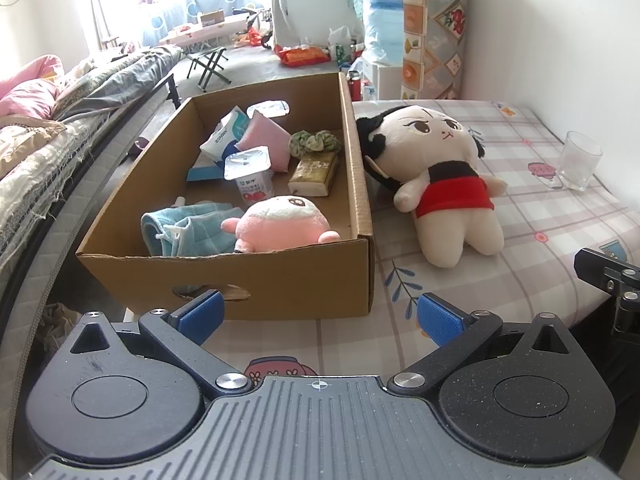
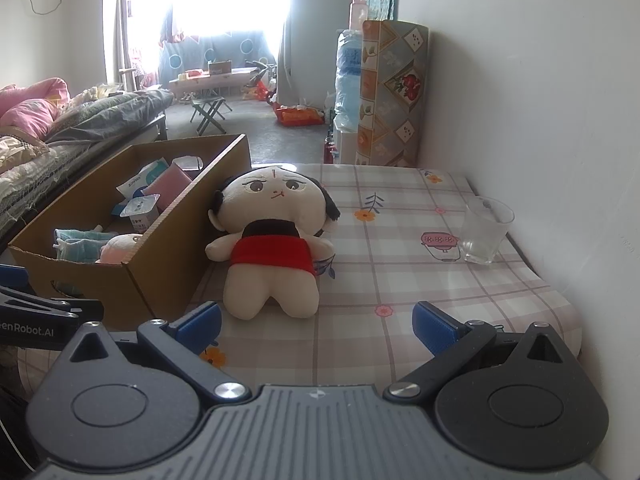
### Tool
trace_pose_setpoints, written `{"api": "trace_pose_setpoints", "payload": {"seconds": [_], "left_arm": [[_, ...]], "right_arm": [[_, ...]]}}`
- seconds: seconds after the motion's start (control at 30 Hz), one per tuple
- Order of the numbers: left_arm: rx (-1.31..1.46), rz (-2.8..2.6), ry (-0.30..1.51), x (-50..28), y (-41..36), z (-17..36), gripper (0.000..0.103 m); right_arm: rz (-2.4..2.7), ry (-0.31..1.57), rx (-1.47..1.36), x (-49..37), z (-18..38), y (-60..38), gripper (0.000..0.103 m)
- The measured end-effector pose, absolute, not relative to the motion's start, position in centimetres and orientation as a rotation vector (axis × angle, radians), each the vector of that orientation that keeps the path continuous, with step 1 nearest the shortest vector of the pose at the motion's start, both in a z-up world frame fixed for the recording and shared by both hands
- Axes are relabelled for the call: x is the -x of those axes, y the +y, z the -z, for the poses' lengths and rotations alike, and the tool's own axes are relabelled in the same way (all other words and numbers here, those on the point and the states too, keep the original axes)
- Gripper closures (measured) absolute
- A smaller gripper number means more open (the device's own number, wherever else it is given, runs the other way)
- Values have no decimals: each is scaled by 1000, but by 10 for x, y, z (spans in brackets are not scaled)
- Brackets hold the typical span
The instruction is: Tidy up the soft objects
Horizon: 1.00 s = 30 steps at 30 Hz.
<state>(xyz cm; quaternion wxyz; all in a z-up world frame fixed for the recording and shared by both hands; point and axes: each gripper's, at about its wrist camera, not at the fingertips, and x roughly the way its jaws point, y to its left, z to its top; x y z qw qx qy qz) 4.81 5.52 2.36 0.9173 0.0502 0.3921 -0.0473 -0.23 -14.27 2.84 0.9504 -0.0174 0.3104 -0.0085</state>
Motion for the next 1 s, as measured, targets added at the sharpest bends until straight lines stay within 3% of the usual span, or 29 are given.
{"api": "trace_pose_setpoints", "payload": {"seconds": [1.0], "left_arm": [[-106, 95, 801, -48, 58, -24, 0]], "right_arm": [[17, 629, 42, 2, -31, -141, 0]]}}
